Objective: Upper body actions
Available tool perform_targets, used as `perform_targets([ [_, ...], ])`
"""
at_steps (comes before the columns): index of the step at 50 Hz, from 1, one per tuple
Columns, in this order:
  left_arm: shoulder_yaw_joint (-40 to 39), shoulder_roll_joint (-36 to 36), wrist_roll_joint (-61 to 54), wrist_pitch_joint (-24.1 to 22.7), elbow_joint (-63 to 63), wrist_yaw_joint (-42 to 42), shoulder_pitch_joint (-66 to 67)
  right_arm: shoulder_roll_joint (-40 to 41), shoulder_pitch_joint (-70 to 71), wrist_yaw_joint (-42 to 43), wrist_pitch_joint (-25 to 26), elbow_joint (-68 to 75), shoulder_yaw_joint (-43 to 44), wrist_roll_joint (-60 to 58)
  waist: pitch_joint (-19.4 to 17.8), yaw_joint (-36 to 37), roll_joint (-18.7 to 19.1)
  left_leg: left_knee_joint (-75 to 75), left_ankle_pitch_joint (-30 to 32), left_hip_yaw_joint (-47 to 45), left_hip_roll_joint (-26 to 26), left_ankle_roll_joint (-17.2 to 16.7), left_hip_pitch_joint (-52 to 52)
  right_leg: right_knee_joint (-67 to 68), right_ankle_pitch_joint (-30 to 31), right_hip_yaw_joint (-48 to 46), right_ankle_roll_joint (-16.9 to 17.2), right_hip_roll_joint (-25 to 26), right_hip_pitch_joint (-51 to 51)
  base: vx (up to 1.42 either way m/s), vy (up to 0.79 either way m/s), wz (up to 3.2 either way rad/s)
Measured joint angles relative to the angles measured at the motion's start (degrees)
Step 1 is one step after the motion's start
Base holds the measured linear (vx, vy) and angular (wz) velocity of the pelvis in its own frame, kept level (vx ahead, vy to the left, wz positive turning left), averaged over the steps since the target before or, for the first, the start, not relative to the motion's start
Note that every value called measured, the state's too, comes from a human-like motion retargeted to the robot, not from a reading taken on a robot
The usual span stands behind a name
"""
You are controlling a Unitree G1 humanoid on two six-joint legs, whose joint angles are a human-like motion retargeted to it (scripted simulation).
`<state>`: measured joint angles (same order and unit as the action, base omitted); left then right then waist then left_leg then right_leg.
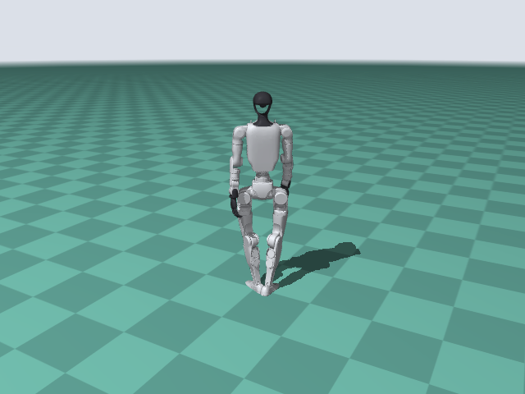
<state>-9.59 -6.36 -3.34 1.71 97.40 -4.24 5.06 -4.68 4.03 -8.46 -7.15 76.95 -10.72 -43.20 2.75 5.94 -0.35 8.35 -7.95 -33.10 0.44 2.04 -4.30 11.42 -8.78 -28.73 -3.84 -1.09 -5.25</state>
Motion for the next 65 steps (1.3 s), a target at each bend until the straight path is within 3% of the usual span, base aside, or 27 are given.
perform_targets([
  [2,2.94,1.70,0.96,-0.64,-0.25,-1.14,-6.67,-1.93,-2.82,1.74,5.46,9.04,4.49,-1.25,0.35,-4.85,2.47,-5.62,2.26,9.81,-0.35,0.65,-0.04,7.44,10.70,-8.22,1.39,-1.12,2.38,0.06,0.23,0.75],
  [3,3.09,2.31,2.16,-0.73,-0.99,-2.49,-11.24,-3.01,-2.69,2.94,8.58,13.30,6.64,-0.63,-0.90,-4.17,4.03,-5.79,2.85,7.59,2.64,-0.29,0.87,14.97,17.58,-9.14,1.87,-3.10,6.19,-0.34,0.13,-0.10],
  [5,3.25,3.56,5.05,-1.93,-5.36,-4.30,-18.43,-5.61,-2.92,6.91,13.20,20.46,10.21,4.97,-4.25,-7.49,5.98,-5.12,2.88,11.01,4.20,0.59,3.03,31.47,26.06,-7.75,-1.73,-6.41,16.87,-0.39,0.09,0.19],
  [7,7.04,3.31,5.12,-3.96,-10.83,-8.43,-24.13,-8.32,-7.73,9.46,17.07,20.46,12.27,15.30,-6.29,-9.51,6.91,-5.54,3.57,11.41,4.36,1.26,4.03,48.84,19.80,-2.71,-3.64,-8.64,28.91,-0.17,0.15,0.28],
  [8,8.41,2.24,5.77,-4.41,-13.91,-11.29,-27.02,-9.48,-9.62,9.61,18.04,20.46,13.17,20.63,-7.70,-10.48,7.10,-5.68,3.54,11.47,3.96,1.76,3.97,56.41,16.46,-5.08,-6.25,-13.11,32.40,-0.13,0.14,0.24],
  [10,5.88,0.33,11.20,-5.43,-19.79,-13.25,-30.55,-10.67,-12.82,9.58,18.48,20.46,14.59,28.48,-10.12,-14.57,7.13,-4.89,3.34,12.78,4.32,2.13,4.61,66.46,13.02,-6.03,-8.57,-16.88,39.15,-0.10,0.07,0.44],
  [13,7.80,1.38,13.51,-6.60,-24.42,-3.65,-31.61,-10.81,-19.01,12.76,14.98,20.46,20.60,33.52,-8.72,-14.89,8.08,-3.91,3.38,13.06,6.00,1.93,6.96,71.10,11.60,-3.27,-7.56,-14.21,48.67,0.08,-0.05,0.01],
  [15,10.12,2.02,12.10,-8.94,-25.91,1.65,-31.20,-10.58,-22.77,13.86,12.77,20.46,22.73,36.44,-7.58,-13.37,8.53,-3.77,3.29,12.81,6.83,1.79,7.31,69.45,11.18,-3.98,-7.25,-12.91,49.81,0.16,-0.13,-0.19],
  [19,10.86,2.39,10.49,-10.28,-25.87,-0.03,-28.24,-10.01,-25.02,15.55,14.25,20.46,21.39,37.58,-7.30,-11.61,6.92,-4.17,2.47,11.19,5.86,1.40,4.83,57.38,13.02,-4.07,-5.32,-9.90,41.36,0.07,-0.11,-0.28],
  [25,7.56,4.17,11.18,-7.81,-17.44,-3.83,-15.30,-7.96,-19.68,12.64,15.89,20.46,14.85,31.72,-4.70,-8.67,3.98,0.11,-2.12,9.35,2.67,0.13,2.25,16.44,24.61,4.94,2.18,0.84,13.90,0.13,-0.06,-0.14],
  [27,7.02,3.85,8.50,-9.58,-12.08,-2.00,-9.86,-7.13,-15.68,10.52,15.75,20.46,11.83,29.45,-4.23,-7.00,1.82,7.97,-2.78,8.89,1.38,-0.43,3.95,3.62,12.44,6.70,2.69,1.32,3.86,0.16,-0.09,0.21],
  [28,6.54,3.33,6.90,-10.08,-9.24,-0.54,-7.12,-6.62,-13.76,9.79,15.25,20.46,9.84,28.52,-3.49,-6.88,1.21,14.01,-0.29,8.95,1.64,-0.45,6.08,-0.83,4.96,-3.17,0.63,-0.43,-0.79,0.11,-0.09,0.45],
  [30,1.70,1.58,6.40,-8.71,-4.48,2.26,-3.61,-5.58,-7.29,7.02,14.66,20.46,5.03,26.92,-2.67,-5.53,-2.01,36.27,10.91,8.27,6.32,-0.18,16.66,-6.56,1.20,-3.19,-1.20,-2.35,-0.93,-0.06,-0.20,0.03],
  [32,-3.27,-0.68,5.88,-6.67,-1.56,5.55,-1.24,-4.58,1.32,3.41,12.55,20.22,4.22,23.00,-4.62,1.58,-1.26,57.31,17.60,5.73,17.12,6.98,29.25,-6.83,1.81,2.52,-1.37,-0.01,0.59,-0.24,-0.41,-1.02],
  [33,-4.54,-1.57,3.44,-6.28,-0.39,7.17,-0.28,-3.97,5.72,1.50,11.18,19.51,4.27,20.70,-6.78,3.36,-2.01,63.47,16.77,7.69,17.28,8.41,34.04,-5.68,2.22,6.16,-0.91,-0.85,1.33,-0.32,-0.41,-0.87],
  [35,-7.59,-3.27,-0.48,-3.97,0.00,6.70,1.63,-3.19,13.78,-5.30,10.19,13.99,4.65,17.41,-11.47,8.35,-1.84,76.27,10.86,6.39,27.30,10.18,40.57,-4.34,2.22,3.09,-2.02,-0.76,0.71,-0.38,-0.42,-0.88],
  [38,-11.05,-3.67,-3.41,0.21,0.00,2.66,5.22,-0.77,20.71,-10.04,6.53,0.91,6.19,17.73,-17.53,11.76,-3.00,87.51,5.03,5.27,29.55,12.43,48.98,-4.50,2.32,7.53,-3.37,-1.21,-0.47,-0.34,-0.24,-0.51],
  [41,-14.00,-3.66,-3.22,1.04,0.00,2.09,10.72,1.08,23.55,-15.50,0.97,-9.64,4.51,23.22,-16.37,12.04,-4.96,91.21,3.14,4.17,26.05,12.59,55.65,-6.20,3.42,8.45,-3.51,-2.66,-0.60,0.12,0.03,-0.18],
  [45,-16.95,-2.65,-3.47,1.18,0.00,3.38,15.25,3.42,24.53,-21.08,-2.19,-20.08,0.14,28.93,-12.13,11.96,-7.41,88.41,2.09,-2.18,26.90,12.22,53.11,-7.24,4.31,8.88,-2.97,-4.74,0.71,0.21,0.12,-0.15],
  [50,-13.53,-2.94,-6.63,0.61,0.00,1.97,10.63,3.60,23.97,-15.10,-8.36,-23.18,-2.98,23.05,-9.78,6.72,-4.07,77.30,4.10,-0.74,26.62,10.69,40.11,-8.63,4.16,4.27,-2.09,-1.14,-1.52,0.02,0.09,0.72],
  [55,-4.89,-2.67,-4.77,-1.31,0.00,1.48,4.40,2.76,11.76,-11.48,-9.12,-18.51,-5.51,13.40,-2.05,2.99,-4.85,38.30,14.15,-0.32,10.22,3.13,16.10,-7.03,2.82,2.06,0.16,-3.09,-0.74,0.31,0.21,0.27],
  [57,-0.95,-2.07,-3.45,-2.12,0.00,1.98,1.31,2.05,4.05,-10.75,-7.36,-15.19,-4.69,8.72,0.18,-0.27,-3.47,19.56,3.12,6.85,2.42,-0.98,6.91,-4.33,1.84,0.69,0.11,-1.31,-0.92,0.52,0.23,0.64],
  [58,1.03,-1.45,-2.60,-2.36,0.00,2.21,-0.70,1.52,0.39,-9.27,-5.94,-12.52,-3.81,6.93,0.56,-1.48,-2.10,10.03,-0.92,7.63,0.71,-1.12,1.97,-2.47,2.70,0.02,0.09,0.28,-1.18,0.39,0.20,0.84],
  [60,3.73,0.60,-0.46,-2.37,0.00,2.01,-7.62,0.46,-3.75,-5.20,-2.41,-4.21,0.57,4.73,-0.25,-5.91,-0.09,-1.26,-0.35,10.76,-0.12,1.31,-1.51,2.89,12.04,-8.05,1.14,1.00,-0.81,0.06,0.20,0.98],
  [62,4.16,2.10,2.41,-3.37,-1.64,-0.36,-17.00,-0.96,-3.21,-0.15,3.70,6.13,7.04,6.21,-3.81,-6.95,3.18,-4.41,2.53,10.76,5.93,-0.74,-1.32,16.97,25.65,-13.02,1.76,-1.66,5.94,-0.45,0.09,0.43],
  [63,4.96,2.96,3.30,-4.61,-3.80,-1.31,-20.68,-2.25,-3.04,3.13,6.14,11.26,10.18,9.18,-5.28,-9.34,4.22,-4.05,2.61,13.45,6.82,-0.36,0.03,25.85,28.31,-11.77,0.59,-3.57,11.99,-0.45,0.09,0.36],
  [65,8.52,3.35,3.39,-7.34,-8.10,-5.27,-28.17,-5.70,-4.16,9.73,7.87,20.12,14.91,19.76,-6.79,-8.42,5.09,-5.12,4.01,11.59,7.20,0.38,2.03,43.96,23.03,-3.75,-1.78,-5.20,26.44,-0.32,0.20,-0.27],
])
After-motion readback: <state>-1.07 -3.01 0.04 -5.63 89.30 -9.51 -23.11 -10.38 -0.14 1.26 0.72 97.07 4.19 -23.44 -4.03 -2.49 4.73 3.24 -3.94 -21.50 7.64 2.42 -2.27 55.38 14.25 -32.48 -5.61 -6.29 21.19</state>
